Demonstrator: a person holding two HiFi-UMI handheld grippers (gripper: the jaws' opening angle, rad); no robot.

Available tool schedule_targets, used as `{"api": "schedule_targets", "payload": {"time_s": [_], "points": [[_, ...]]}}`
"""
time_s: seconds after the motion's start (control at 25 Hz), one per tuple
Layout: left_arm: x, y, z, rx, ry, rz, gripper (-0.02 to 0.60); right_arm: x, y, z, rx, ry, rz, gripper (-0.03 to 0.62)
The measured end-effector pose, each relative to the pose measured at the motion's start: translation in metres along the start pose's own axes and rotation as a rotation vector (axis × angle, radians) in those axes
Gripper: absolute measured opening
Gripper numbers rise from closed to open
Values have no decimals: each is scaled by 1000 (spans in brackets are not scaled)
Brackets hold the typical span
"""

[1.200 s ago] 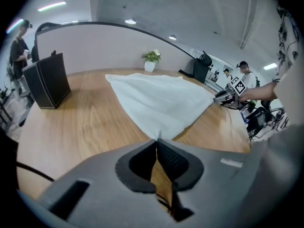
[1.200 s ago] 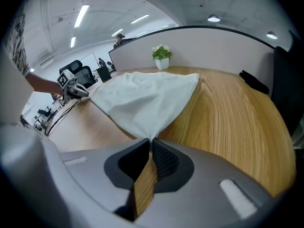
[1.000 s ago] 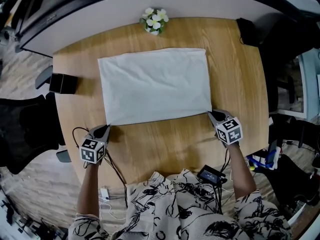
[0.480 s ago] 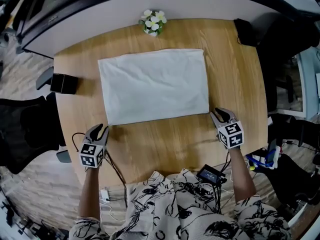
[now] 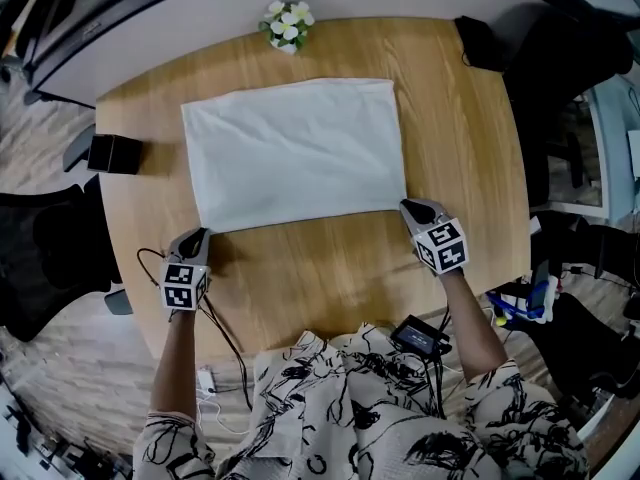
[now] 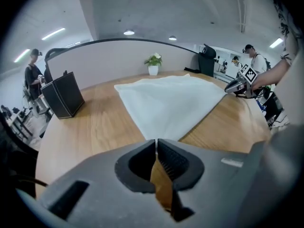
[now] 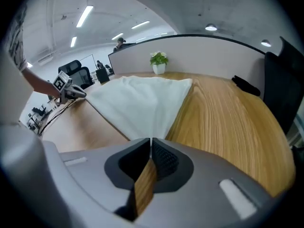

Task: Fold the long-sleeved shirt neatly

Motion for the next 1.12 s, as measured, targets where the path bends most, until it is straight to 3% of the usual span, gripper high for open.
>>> {"api": "schedule_targets", "payload": {"time_s": [0.16, 0.28, 0.36, 0.44, 0.56, 0.68, 0.8, 0.96, 1.12], "points": [[-2, 10, 21, -81, 24, -31, 11, 5, 9, 8, 4, -12, -51, 40], [-5, 32, 18, -16, 112, -100, 6, 16, 22, -2, 56, -46, -64, 60], [-6, 55, 5, 90, 164, -184, 6, 26, 38, -18, 150, -61, -66, 57], [-6, 87, -12, 201, 179, -303, 6, 32, 58, -38, 280, -42, -51, 12], [4, 137, -49, 349, 120, -412, 6, 31, 96, -71, 487, -5, -43, 11], [21, 186, -89, 513, 23, -432, 6, 10, 155, -111, 700, 52, -89, 11], [34, 238, -121, 694, 5, -448, 6, -22, 223, -141, 891, 115, -132, 11], [49, 310, -143, 924, 66, -522, 5, -66, 302, -160, 1062, 183, -167, 11], [53, 372, -131, 1084, 182, -508, 3, -103, 358, -164, 1172, 115, -170, 11]]}}
Point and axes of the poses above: the fingertips, and each gripper's own axes: y backward along the fingers, x to its right, z out of its underside, the point moved 4 cm from there along y, backward along the fingers, and after that the axes turned 14 degrees about -y, right-handed, at the moved point
